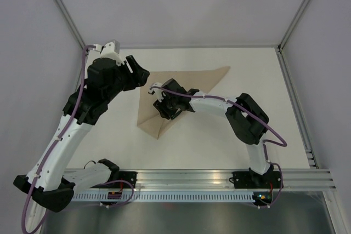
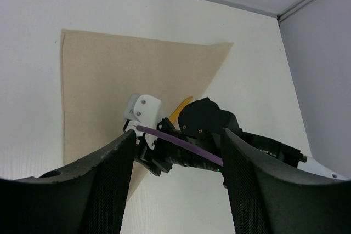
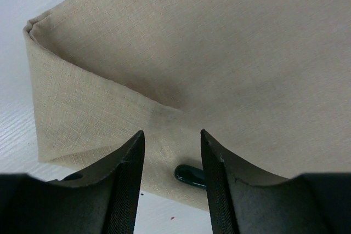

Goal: Fold the napkin, place the utensils inside, and roll it up
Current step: Fold the napkin

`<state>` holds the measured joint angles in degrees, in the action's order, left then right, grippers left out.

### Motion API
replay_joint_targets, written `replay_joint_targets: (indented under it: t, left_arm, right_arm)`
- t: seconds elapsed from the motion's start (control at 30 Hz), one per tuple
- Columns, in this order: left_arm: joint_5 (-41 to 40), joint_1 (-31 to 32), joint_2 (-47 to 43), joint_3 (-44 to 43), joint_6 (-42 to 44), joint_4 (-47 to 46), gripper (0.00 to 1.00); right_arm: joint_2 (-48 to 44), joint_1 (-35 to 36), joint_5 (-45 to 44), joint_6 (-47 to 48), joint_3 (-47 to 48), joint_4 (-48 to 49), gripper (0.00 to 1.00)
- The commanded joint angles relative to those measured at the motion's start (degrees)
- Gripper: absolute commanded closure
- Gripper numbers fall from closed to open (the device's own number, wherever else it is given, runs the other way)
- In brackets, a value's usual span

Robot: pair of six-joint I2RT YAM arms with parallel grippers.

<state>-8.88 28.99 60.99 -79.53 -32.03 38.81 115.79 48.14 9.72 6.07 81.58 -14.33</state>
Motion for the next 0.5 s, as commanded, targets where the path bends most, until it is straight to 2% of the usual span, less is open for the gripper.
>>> replay_joint_targets:
  t: [0.0,0.33,0.47]
  left_arm:
    - [0.27,0.01,-0.96,0.16,1.27,-1.89,0.32]
    - [0.01,0.01,-0.87,0.07,1.45,-1.89,0.32]
    - [-2.44,0.01,-2.36,0.42,0.40,-1.98,0.32]
  right_arm:
    - [0.93,0.29,1.97,-2.11,3.32,-0.88,0.48]
    - [4.09,0.64,2.32,-3.07,4.99,-1.49,0.47]
    - [4.80,0.73,3.12,-3.43,5.61,-1.76,0.47]
